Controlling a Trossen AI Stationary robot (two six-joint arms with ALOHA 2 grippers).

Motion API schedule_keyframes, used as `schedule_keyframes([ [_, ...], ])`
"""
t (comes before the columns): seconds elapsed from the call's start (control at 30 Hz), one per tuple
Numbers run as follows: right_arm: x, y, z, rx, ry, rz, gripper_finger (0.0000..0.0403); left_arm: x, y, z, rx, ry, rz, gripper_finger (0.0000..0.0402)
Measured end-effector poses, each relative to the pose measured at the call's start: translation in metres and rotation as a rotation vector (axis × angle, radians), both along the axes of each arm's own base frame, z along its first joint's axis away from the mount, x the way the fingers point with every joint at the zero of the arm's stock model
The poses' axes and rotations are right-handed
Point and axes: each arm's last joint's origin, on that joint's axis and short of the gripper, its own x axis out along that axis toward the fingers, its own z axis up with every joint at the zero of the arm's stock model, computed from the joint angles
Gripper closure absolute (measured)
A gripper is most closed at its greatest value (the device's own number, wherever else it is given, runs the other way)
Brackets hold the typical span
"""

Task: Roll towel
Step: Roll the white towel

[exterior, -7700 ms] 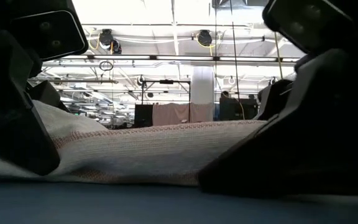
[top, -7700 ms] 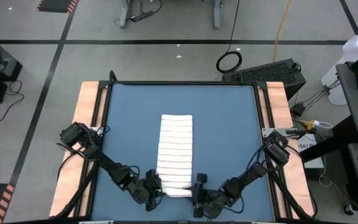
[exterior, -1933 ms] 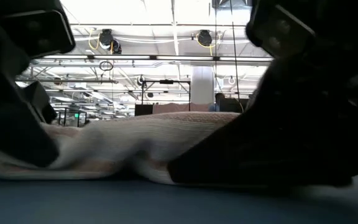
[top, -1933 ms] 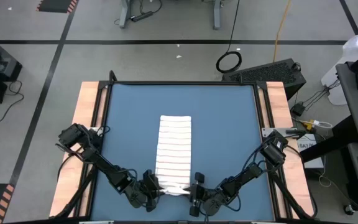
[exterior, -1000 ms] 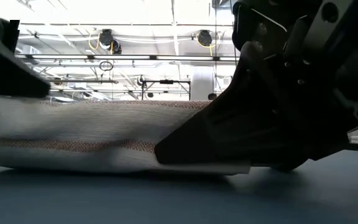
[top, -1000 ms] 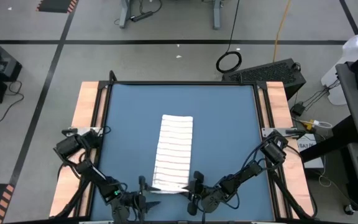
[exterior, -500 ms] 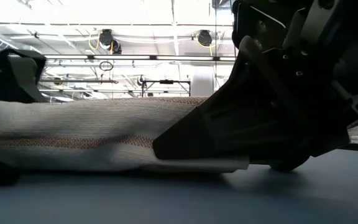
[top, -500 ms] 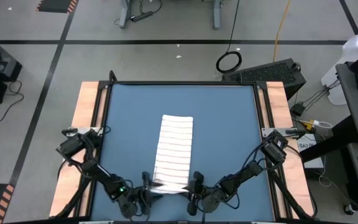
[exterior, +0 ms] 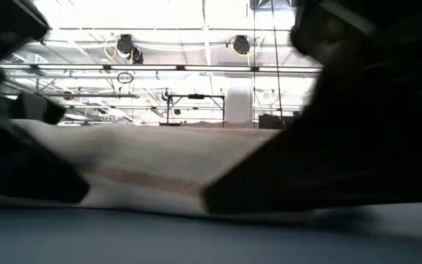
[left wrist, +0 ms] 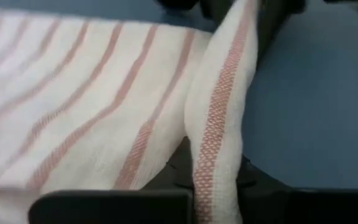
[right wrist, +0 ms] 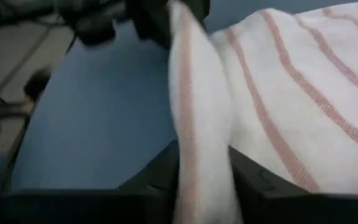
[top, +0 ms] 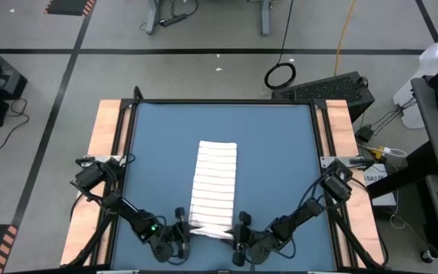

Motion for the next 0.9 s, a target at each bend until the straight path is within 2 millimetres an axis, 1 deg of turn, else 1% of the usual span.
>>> schedule_keyframes([
  [0.07, -0.008, 0.003, 0.01, -0.093, 0.03, 0.029, 0.0277, 0.003, 0.002, 0.0, -0.093, 0.019, 0.031, 0.0378],
  [0.17, -0.02, 0.01, 0.025, -0.239, 0.024, 0.044, 0.023, 0.005, 0.006, -0.002, -0.213, 0.049, 0.091, 0.0363],
  [0.27, -0.03, 0.021, 0.037, -0.357, -0.038, 0.032, 0.0189, 0.007, 0.007, -0.002, -0.277, 0.067, 0.108, 0.0358],
  [0.37, -0.037, 0.033, 0.041, -0.449, -0.108, 0.057, 0.0163, 0.009, 0.009, -0.003, -0.333, 0.091, 0.118, 0.0366],
  [0.43, -0.037, 0.038, 0.042, -0.459, -0.145, 0.074, 0.0158, 0.011, 0.01, -0.002, -0.374, 0.107, 0.111, 0.0374],
  [0.5, -0.033, 0.038, 0.037, -0.451, -0.159, 0.071, 0.0159, 0.013, 0.009, -0.002, -0.394, 0.112, 0.098, 0.0376],
  [0.6, -0.028, 0.033, 0.023, -0.467, -0.147, 0.053, 0.0167, 0.013, 0.009, -0.002, -0.404, 0.114, 0.089, 0.0371],
  [0.7, -0.022, 0.028, 0.015, -0.43, -0.134, 0.068, 0.0172, 0.012, 0.009, -0.002, -0.412, 0.12, 0.098, 0.0364],
  [0.8, -0.017, 0.024, 0.01, -0.414, -0.122, 0.075, 0.0177, 0.012, 0.009, -0.003, -0.416, 0.123, 0.104, 0.0366],
  [0.9, -0.013, 0.019, 0.009, -0.396, -0.116, 0.054, 0.0181, 0.012, 0.009, -0.003, -0.418, 0.124, 0.106, 0.0371],
])
